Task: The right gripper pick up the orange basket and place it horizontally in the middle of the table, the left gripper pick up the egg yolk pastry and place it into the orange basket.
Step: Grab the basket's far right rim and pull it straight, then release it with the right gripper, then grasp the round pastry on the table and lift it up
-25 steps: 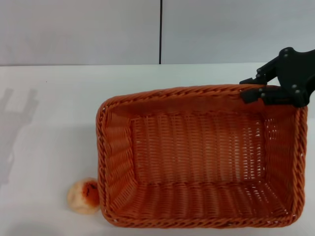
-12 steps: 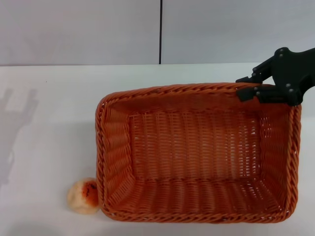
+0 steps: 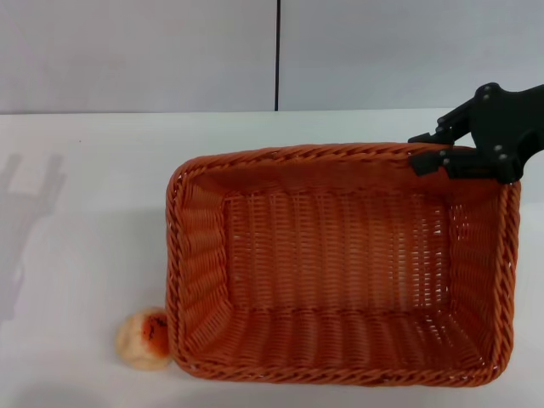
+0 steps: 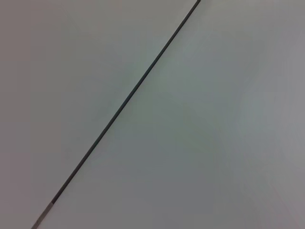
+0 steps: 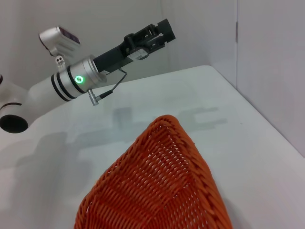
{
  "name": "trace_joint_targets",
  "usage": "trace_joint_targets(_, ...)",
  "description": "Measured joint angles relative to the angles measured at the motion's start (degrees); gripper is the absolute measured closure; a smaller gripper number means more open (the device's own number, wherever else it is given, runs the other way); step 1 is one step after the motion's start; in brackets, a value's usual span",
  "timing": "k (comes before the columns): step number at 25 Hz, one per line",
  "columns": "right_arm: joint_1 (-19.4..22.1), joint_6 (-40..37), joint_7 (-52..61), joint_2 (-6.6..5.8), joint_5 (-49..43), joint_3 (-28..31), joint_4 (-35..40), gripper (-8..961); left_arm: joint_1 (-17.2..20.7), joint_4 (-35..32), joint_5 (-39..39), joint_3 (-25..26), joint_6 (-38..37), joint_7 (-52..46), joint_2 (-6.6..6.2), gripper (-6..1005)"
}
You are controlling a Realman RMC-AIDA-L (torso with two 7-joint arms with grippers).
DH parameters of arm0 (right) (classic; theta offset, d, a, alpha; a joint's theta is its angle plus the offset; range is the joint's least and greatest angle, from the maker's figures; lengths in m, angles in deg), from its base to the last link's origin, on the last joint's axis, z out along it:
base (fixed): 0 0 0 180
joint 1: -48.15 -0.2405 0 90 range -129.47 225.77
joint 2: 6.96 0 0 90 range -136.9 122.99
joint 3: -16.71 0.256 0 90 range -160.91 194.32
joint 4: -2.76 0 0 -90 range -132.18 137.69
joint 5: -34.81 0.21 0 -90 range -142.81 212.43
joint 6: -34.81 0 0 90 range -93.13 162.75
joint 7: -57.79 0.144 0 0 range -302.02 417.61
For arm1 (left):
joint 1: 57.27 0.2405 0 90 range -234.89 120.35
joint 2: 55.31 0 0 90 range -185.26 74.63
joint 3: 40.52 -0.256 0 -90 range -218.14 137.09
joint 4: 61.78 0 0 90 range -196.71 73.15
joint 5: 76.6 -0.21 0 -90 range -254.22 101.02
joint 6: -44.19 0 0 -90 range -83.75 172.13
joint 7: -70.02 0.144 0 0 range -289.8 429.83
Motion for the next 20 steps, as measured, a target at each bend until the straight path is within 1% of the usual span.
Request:
trace_joint_targets(4,0.21,0.49,0.16,0.13,0.00,0.56,-0.56,795,-0.22,0.04,0.00,-0.12,0.00,0.00,0.02,232)
trace_joint_targets(10,0.92,3.01,0.01,0.11,0.00,1.56,-1.48,605,-0.29,0.05,0.00,-0.36,0.00,0.00,0.03,232)
trace_joint_targets(14,1.97,5.65,-1.20,0.47,0.38,3.90,-1.22,475,-0.28,0.05,0.00,-0.50,-0.01,0.00,0.03,232)
trace_joint_targets(15,2.25,6.44,-1.87,0.68,0.49,5.19,-1.12,442,-0.28,0.05,0.00,-0.62,0.01,0.00,0.03,232)
trace_joint_targets(17,2.91,7.74,-4.90,1.65,0.93,9.92,-0.94,442,-0.28,0.05,0.00,-0.75,0.07,0.00,0.02,232)
trace_joint_targets(20,4.97,10.29,-12.45,3.53,5.61,18.11,-1.20,442,-0.28,0.00,0.00,-1.26,0.07,0.00,-0.08,232)
